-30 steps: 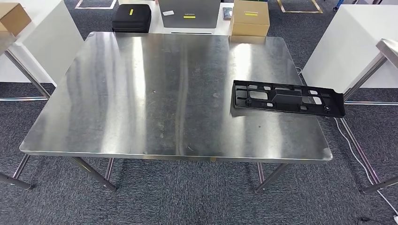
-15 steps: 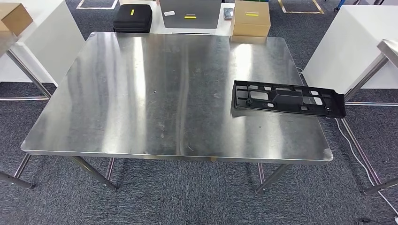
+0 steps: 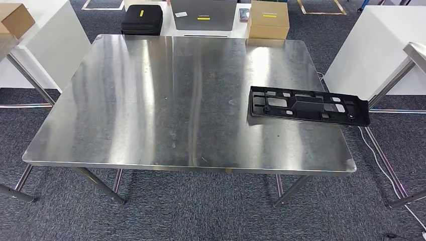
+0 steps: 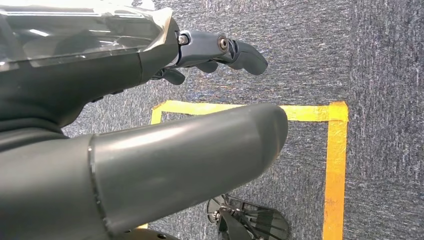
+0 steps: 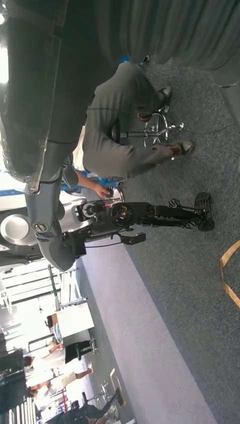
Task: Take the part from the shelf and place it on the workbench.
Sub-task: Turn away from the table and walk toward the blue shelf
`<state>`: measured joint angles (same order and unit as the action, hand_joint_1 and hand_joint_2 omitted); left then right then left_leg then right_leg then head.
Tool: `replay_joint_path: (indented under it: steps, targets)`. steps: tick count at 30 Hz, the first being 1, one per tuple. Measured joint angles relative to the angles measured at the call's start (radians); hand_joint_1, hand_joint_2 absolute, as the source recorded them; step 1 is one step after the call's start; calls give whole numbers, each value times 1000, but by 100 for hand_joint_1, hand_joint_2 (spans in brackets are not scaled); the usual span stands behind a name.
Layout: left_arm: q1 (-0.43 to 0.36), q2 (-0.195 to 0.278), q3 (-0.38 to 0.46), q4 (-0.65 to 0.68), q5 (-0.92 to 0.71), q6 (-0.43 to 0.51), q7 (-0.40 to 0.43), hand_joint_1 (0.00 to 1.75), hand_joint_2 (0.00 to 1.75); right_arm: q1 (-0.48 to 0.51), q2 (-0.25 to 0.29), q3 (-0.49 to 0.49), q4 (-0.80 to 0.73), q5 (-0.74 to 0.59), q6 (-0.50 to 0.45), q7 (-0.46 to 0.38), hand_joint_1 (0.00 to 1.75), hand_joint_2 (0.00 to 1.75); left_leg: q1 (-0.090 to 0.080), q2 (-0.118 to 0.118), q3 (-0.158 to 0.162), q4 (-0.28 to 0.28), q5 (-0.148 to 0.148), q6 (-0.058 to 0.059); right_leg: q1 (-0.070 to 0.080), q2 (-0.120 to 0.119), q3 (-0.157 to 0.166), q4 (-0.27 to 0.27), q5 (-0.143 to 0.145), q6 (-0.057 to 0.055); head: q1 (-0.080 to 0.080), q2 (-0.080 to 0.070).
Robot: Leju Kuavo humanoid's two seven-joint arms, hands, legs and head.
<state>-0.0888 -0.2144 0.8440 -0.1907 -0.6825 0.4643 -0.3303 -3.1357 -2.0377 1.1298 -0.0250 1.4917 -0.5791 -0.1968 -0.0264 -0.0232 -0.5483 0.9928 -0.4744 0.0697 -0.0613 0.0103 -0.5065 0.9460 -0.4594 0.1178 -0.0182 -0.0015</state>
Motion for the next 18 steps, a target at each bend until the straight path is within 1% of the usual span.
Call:
replay_joint_path:
  steps: [18]
  targets:
    - [0, 0, 0, 0, 0, 0, 0, 0, 0, -1, 1, 12, 7, 0, 0, 1, 0, 175, 0, 0, 0, 0, 0, 0, 0, 0, 0, 0, 0, 0, 0, 0]
